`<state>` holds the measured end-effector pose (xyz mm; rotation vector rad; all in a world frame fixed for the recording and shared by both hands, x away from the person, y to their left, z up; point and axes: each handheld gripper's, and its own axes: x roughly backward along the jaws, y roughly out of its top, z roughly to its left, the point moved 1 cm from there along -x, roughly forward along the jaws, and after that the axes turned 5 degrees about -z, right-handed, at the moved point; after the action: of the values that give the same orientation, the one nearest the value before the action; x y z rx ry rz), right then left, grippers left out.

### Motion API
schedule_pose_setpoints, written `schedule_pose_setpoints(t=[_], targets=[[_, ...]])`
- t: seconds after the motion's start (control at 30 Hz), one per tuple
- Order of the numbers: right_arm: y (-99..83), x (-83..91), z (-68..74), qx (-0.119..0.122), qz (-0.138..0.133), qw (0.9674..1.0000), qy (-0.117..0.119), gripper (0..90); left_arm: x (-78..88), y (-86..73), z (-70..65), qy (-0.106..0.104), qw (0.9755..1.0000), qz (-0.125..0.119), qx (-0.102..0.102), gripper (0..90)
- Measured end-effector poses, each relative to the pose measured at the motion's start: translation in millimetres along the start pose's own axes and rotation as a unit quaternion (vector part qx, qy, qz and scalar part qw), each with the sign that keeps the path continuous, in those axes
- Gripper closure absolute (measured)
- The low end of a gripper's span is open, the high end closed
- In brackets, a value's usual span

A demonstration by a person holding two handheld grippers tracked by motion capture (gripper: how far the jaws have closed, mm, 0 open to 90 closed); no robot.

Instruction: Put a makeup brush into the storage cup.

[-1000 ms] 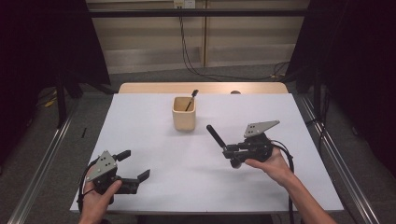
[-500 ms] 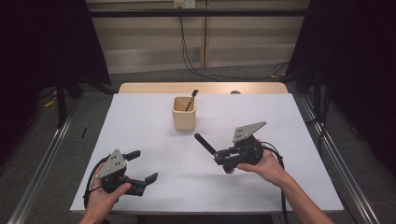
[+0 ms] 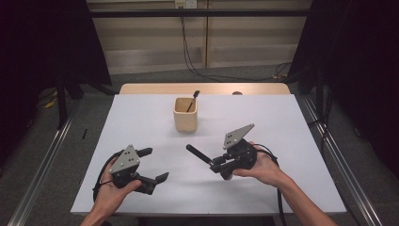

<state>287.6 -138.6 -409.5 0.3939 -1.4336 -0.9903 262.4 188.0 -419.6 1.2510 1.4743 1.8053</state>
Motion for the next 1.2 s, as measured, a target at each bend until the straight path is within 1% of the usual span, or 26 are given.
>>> schedule_pose_setpoints(t=[0.07,0.2,0.3,0.37,0.43,0.47,0.53,0.57,0.63,0.7,0.73,0.77,0.8,0.83,0.87,0.9,0.97,1.0,1.03,1.07,1.1,1.17,1.2], targets=[[2.9,-2.3,-0.6,0.007,0.015,0.9999,0.004,71.6,-3.4,2.9,-0.8,-0.010,1.0000,0.001,0.000,2.7],[6.9,-8.1,-2.1,0.016,0.041,0.9990,0.010,71.6,-11.4,7.6,-2.6,-0.018,0.9998,0.008,-0.001,2.7],[10.0,-13.0,-2.3,0.019,0.068,0.9975,0.007,71.6,-15.8,11.3,-3.3,-0.031,0.9994,0.014,-0.001,2.7],[11.3,-15.3,-1.7,0.025,0.084,0.9961,0.014,71.6,-16.9,14.2,-3.7,-0.036,0.9991,0.021,-0.006,2.9],[12.3,-17.2,-0.6,0.034,0.094,0.9946,0.025,71.6,-16.7,16.4,-3.6,-0.041,0.9990,0.020,-0.004,3.0],[12.6,-18.2,-0.3,0.038,0.100,0.9940,0.027,71.6,-16.8,17.1,-3.9,-0.042,0.9989,0.021,-0.003,3.2],[13.5,-20.7,1.3,0.047,0.119,0.9914,0.028,71.6,-17.1,18.0,-4.3,-0.043,0.9987,0.026,-0.009,3.0],[13.9,-21.4,0.9,0.050,0.121,0.9909,0.030,71.6,-17.6,18.4,-4.0,-0.047,0.9984,0.029,-0.009,2.9],[14.8,-22.7,-1.2,0.054,0.136,0.9889,0.029,71.6,-18.8,19.5,-3.9,-0.051,0.9980,0.035,-0.008,2.7],[15.5,-23.4,-3.0,0.052,0.146,0.9876,0.022,71.6,-20.1,20.8,-3.5,-0.060,0.9974,0.040,-0.009,2.7],[15.7,-24.3,-4.5,0.057,0.149,0.9871,0.015,71.6,-20.7,21.3,-3.5,-0.061,0.9972,0.042,-0.011,2.7],[15.7,-24.3,-5.1,0.056,0.150,0.9869,0.016,71.6,-21.5,22.1,-3.5,-0.064,0.9969,0.044,-0.013,2.7],[15.9,-24.6,-6.0,0.057,0.152,0.9866,0.015,71.6,-22.1,23.1,-3.9,-0.065,0.9965,0.050,-0.011,2.7],[16.5,-24.9,-6.8,0.061,0.158,0.9855,0.014,71.6,-22.1,23.3,-4.0,-0.063,0.9967,0.049,-0.014,2.8],[17.0,-24.5,-6.3,0.056,0.162,0.9851,0.012,71.6,-22.0,23.3,-4.0,-0.062,0.9967,0.049,-0.018,3.0],[17.7,-24.8,-6.8,0.058,0.166,0.9845,0.010,71.6,-22.4,22.7,-4.7,-0.065,0.9965,0.051,-0.014,3.1],[18.9,-25.6,-6.9,0.063,0.179,0.9818,0.010,71.6,-23.3,22.1,-5.4,-0.064,0.9960,0.061,-0.018,3.2],[19.6,-26.1,-6.7,0.065,0.185,0.9806,0.008,71.6,-24.3,22.1,-5.6,-0.065,0.9956,0.066,-0.015,3.1],[20.9,-27.3,-6.2,0.071,0.195,0.9783,0.007,71.6,-24.9,22.3,-5.2,-0.067,0.9953,0.069,-0.010,3.1],[21.8,-28.0,-6.0,0.077,0.199,0.9769,0.006,71.6,-25.7,22.8,-4.7,-0.066,0.9951,0.073,-0.006,3.1],[23.7,-29.2,-5.1,0.083,0.207,0.9748,0.005,71.6,-26.3,23.3,-4.6,-0.067,0.9949,0.076,-0.004,3.1],[26.2,-31.5,-3.9,0.092,0.216,0.9720,0.003,71.6,-27.7,23.9,-5.0,-0.068,0.9947,0.077,0.004,3.0],[27.2,-32.3,-3.6,0.095,0.221,0.9706,0.006,71.6,-28.8,24.5,-5.1,-0.069,0.9944,0.080,0.003,3.1]])
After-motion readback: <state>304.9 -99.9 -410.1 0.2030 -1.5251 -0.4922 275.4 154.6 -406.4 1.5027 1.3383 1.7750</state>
